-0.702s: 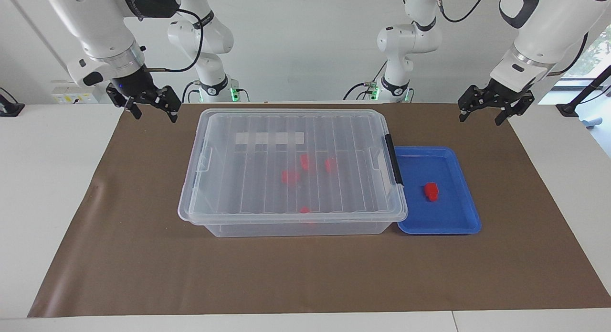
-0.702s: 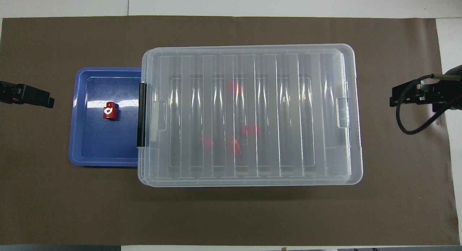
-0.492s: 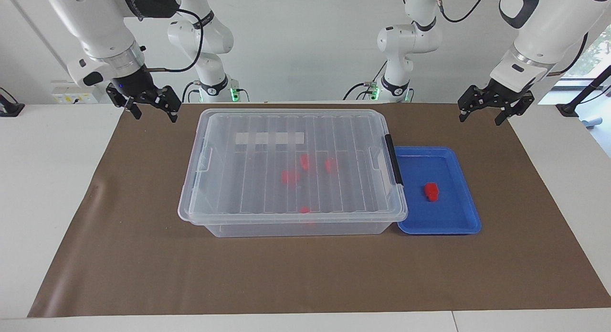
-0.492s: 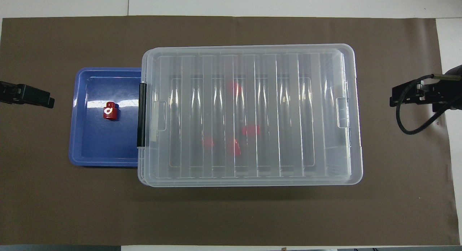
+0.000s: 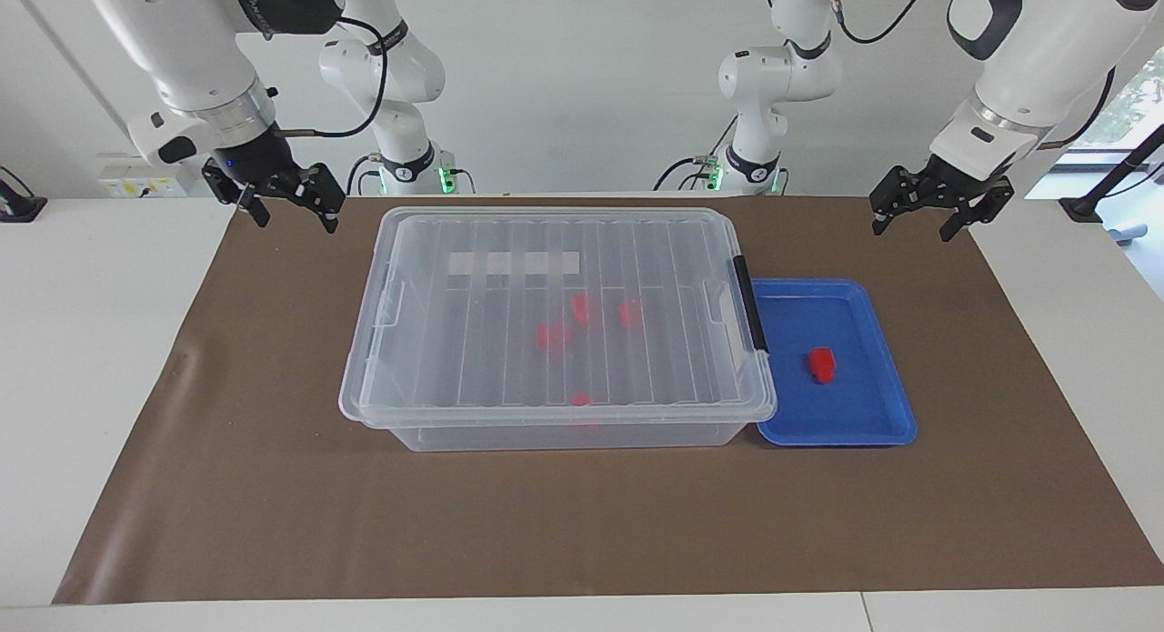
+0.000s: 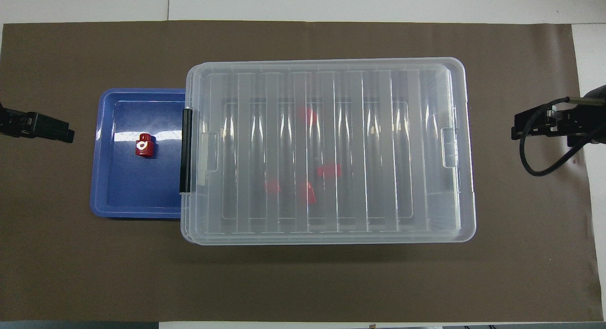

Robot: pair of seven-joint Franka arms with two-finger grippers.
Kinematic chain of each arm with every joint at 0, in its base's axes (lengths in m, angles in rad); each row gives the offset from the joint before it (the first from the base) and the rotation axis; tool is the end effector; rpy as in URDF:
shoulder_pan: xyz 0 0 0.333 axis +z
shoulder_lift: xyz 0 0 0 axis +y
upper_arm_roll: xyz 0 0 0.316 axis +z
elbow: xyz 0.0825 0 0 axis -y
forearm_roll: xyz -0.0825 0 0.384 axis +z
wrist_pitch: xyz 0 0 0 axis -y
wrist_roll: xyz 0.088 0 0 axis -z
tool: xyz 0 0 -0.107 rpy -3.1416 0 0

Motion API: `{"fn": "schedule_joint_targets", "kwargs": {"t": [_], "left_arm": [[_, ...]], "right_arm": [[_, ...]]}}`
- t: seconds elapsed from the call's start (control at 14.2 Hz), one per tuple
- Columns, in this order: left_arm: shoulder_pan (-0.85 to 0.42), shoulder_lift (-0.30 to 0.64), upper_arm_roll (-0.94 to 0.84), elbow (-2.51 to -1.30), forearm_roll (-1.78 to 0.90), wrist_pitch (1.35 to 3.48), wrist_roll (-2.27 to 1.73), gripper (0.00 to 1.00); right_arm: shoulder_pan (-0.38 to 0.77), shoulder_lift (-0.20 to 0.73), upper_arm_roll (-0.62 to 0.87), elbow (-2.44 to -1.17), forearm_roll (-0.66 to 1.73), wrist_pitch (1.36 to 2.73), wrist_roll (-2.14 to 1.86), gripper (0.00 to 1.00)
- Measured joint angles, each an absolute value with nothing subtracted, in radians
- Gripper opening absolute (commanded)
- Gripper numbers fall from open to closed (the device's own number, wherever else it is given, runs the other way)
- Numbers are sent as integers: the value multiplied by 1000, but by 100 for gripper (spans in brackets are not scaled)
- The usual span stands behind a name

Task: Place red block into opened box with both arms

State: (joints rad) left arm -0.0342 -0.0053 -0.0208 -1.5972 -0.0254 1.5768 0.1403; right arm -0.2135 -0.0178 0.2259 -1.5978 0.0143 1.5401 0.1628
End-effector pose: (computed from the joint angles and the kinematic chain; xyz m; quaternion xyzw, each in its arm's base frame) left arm 0.5519 -0.0331 0.6155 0.9951 -0.0973 -0.0070 0.0130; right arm 0.5453 0.0095 0.6187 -0.9970 0.0751 0.0205 0.0034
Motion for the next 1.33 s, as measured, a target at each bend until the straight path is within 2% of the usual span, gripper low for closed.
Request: {"fn": "schedule_joint_targets", "kwargs": {"t": [0.49,0.77,0.98,1.33], "left_arm": [[-34,-36,-21,-1664,-25,1644,140,100],[-35,-41,-21,-1667,-25,1643,140,100],[-35,-41,-21,-1651,-25,1622,140,100],[-35,-29,-21,-1579,-20,1544,140,100]], "right_arm": [[-216,-15,223,-1619,16,1600,175,100],[-174,-14,231,-1715,19,1760,233,100],[-147,21,233,-1788,19,1871,247,100],[-136,74,233,-1812,19,1940,252,100]]}}
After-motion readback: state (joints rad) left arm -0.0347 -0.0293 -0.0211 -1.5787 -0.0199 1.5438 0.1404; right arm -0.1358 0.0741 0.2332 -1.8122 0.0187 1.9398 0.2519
